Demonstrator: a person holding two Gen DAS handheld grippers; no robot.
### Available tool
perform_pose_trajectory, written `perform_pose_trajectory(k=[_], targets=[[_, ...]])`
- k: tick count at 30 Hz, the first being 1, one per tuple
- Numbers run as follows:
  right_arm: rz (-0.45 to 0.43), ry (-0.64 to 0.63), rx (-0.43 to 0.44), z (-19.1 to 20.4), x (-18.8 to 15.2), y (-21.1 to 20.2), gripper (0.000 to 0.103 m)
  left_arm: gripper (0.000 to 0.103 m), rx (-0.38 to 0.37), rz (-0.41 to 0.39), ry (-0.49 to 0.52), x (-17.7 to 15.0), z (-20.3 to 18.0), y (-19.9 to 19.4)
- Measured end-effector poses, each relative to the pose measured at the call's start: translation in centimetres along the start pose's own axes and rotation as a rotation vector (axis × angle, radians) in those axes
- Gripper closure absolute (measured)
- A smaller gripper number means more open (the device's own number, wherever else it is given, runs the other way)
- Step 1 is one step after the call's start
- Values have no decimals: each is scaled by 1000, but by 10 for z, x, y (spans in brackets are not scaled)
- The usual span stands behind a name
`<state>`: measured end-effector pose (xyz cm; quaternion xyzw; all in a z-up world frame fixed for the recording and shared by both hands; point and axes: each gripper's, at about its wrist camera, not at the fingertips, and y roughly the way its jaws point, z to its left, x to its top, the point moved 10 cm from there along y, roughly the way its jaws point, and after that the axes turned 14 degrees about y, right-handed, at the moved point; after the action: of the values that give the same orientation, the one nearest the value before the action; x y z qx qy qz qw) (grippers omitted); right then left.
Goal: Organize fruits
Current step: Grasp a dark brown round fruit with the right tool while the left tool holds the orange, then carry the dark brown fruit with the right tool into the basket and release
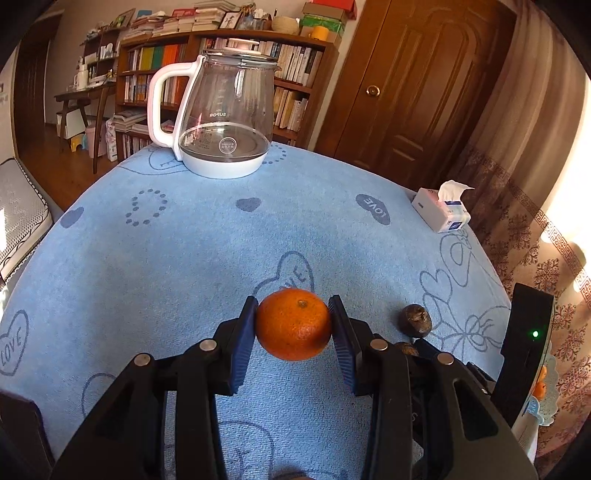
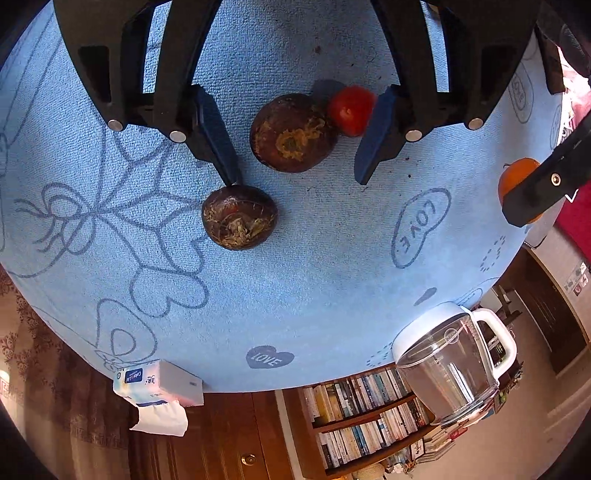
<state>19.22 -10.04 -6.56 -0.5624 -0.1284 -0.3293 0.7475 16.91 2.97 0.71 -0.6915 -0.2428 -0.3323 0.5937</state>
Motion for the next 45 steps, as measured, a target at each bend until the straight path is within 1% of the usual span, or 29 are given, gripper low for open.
perform_pose_trajectory(k=[2, 3, 4, 14, 18, 26, 31, 45], targets=[[-10, -12, -1, -1, -1, -2, 49, 63, 1, -2, -1, 0, 0, 0], [-8, -8, 4, -2, -2, -3, 55, 63, 1, -2, -1, 0, 0, 0], [-4, -7, 10, -4, -2, -4, 59, 63, 1, -1, -1, 0, 0, 0], [-14, 15, 76, -18, -15, -34, 59, 63, -1, -4, 0, 0, -1, -1], [-41, 34, 92, -28, -18, -50, 59, 63, -9, -11, 7, -1, -4, -2], [-166, 45, 61, -50, -12, -81, 59, 63, -25, -20, 36, -2, -16, -4], [-235, 36, 41, -56, -6, -93, 59, 63, -30, -21, 49, -4, -21, -4], [-330, 70, 21, -74, 4, -115, 59, 63, -46, -17, 78, -7, -32, -3]])
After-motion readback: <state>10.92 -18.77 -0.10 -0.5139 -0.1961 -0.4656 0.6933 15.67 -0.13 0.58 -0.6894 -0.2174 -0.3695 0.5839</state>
